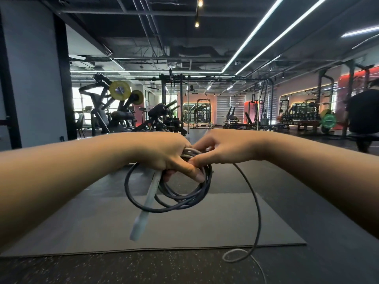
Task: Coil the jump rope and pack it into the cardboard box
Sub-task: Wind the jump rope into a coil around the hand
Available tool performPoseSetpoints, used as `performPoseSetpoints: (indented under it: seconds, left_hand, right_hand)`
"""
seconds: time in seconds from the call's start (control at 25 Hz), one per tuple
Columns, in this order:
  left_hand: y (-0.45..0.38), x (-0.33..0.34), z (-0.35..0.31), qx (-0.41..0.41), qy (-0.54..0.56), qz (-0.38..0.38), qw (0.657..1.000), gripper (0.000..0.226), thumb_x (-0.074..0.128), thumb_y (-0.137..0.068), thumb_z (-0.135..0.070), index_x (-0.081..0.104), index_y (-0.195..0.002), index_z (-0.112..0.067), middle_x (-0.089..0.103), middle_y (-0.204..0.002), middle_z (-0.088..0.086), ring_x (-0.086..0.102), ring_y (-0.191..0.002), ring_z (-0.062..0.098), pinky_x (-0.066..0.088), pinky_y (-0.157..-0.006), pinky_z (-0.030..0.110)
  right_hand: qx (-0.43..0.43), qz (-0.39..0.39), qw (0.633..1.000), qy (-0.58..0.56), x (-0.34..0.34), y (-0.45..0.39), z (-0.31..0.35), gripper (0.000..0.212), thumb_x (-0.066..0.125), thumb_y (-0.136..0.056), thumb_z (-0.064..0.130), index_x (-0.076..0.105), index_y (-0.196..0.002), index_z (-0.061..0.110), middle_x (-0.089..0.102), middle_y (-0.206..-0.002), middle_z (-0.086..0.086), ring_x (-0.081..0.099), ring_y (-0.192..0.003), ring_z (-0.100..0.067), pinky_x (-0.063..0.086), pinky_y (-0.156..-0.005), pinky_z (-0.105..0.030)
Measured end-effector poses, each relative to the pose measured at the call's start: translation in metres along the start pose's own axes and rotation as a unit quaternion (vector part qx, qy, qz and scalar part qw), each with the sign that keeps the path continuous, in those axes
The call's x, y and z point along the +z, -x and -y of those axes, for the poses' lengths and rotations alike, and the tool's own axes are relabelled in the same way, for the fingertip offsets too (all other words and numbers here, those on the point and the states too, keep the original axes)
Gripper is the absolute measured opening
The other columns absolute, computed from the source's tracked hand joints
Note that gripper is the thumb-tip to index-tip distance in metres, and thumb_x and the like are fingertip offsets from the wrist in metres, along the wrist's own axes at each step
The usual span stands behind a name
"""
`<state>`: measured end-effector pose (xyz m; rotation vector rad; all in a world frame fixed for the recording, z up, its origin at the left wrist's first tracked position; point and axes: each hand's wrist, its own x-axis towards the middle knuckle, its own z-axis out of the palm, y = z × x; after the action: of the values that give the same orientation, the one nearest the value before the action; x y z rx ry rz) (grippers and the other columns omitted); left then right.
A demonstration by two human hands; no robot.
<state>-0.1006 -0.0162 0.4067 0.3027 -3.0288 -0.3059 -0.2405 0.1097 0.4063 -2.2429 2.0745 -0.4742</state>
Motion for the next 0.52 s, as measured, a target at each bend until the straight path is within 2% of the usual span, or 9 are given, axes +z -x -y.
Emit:
performPoseSetpoints:
  seconds: [0.12, 0.2, 0.28, 0.36, 0.44, 0.48, 0.52]
  left_hand:
    - [0.008, -0.006, 0.009, -0.017, -0.052, -0.010, 0.998, 0.052, 0.070, -0.078, -0.062, 0.073, -0.094, -0.013, 0.073, -0.074, 0.021, 0.062, -0.049, 0.016, 0.044, -0.046, 0.014]
    - [0.015, -0.008, 0.019, -0.039, -0.062, -0.009, 0.997, 0.058, 0.064, -0.076, -0.069, 0.072, -0.085, -0.013, 0.067, -0.061, 0.008, 0.059, -0.051, 0.017, 0.041, -0.047, 0.012]
    - [0.019, -0.010, 0.027, -0.044, -0.046, -0.001, 0.998, 0.060, 0.062, -0.080, -0.068, 0.068, -0.079, -0.008, 0.058, -0.053, 0.002, 0.053, -0.047, 0.013, 0.039, -0.048, 0.012]
    - [0.024, -0.011, 0.036, -0.040, -0.032, -0.019, 0.998, 0.065, 0.058, -0.081, -0.069, 0.067, -0.084, -0.005, 0.055, -0.051, 0.000, 0.049, -0.047, 0.013, 0.041, -0.051, 0.015]
    - [0.029, -0.012, 0.050, -0.039, 0.056, -0.067, 0.995, 0.060, 0.055, -0.088, -0.062, 0.070, -0.097, -0.004, 0.048, -0.050, 0.000, 0.045, -0.046, 0.016, 0.042, -0.052, 0.021]
    - [0.030, -0.012, 0.055, -0.040, 0.142, -0.091, 0.985, 0.058, 0.054, -0.091, -0.057, 0.069, -0.102, -0.002, 0.043, -0.050, 0.000, 0.041, -0.046, 0.015, 0.042, -0.054, 0.024]
    - [0.031, -0.012, 0.059, -0.034, 0.242, -0.115, 0.963, 0.056, 0.053, -0.093, -0.055, 0.068, -0.098, -0.001, 0.037, -0.050, -0.002, 0.037, -0.047, 0.014, 0.043, -0.060, 0.028]
  right_hand:
    - [0.017, 0.006, 0.992, -0.128, -0.008, 0.010, -0.012, 0.027, 0.063, -0.097, 0.033, 0.076, -0.105, 0.011, 0.059, -0.075, -0.004, 0.046, -0.070, -0.022, 0.038, -0.060, -0.028]
    - [0.025, -0.019, 0.995, -0.091, -0.013, 0.017, -0.019, 0.025, 0.065, -0.098, 0.033, 0.078, -0.099, 0.012, 0.060, -0.073, -0.007, 0.050, -0.065, -0.022, 0.043, -0.056, -0.026]
    - [0.040, -0.046, 0.997, -0.043, -0.012, 0.023, -0.027, 0.040, 0.067, -0.094, 0.044, 0.074, -0.084, 0.006, 0.059, -0.064, -0.005, 0.054, -0.055, -0.018, 0.046, -0.051, -0.022]
    - [0.073, -0.067, 0.995, -0.006, -0.012, 0.028, -0.037, 0.056, 0.067, -0.091, 0.054, 0.064, -0.072, 0.001, 0.063, -0.058, -0.004, 0.057, -0.049, -0.014, 0.048, -0.053, -0.022]
    - [0.103, -0.062, 0.991, 0.053, -0.011, 0.033, -0.045, 0.056, 0.062, -0.091, 0.058, 0.059, -0.064, 0.010, 0.070, -0.056, -0.003, 0.062, -0.048, -0.011, 0.051, -0.063, -0.025]
    - [0.112, -0.062, 0.990, 0.061, -0.009, 0.034, -0.049, 0.054, 0.059, -0.093, 0.059, 0.057, -0.064, 0.014, 0.071, -0.056, -0.003, 0.065, -0.051, -0.010, 0.052, -0.068, -0.029]
    - [0.115, -0.068, 0.990, 0.038, -0.008, 0.035, -0.052, 0.054, 0.056, -0.094, 0.060, 0.054, -0.065, 0.014, 0.069, -0.055, -0.003, 0.069, -0.053, -0.013, 0.053, -0.073, -0.034]
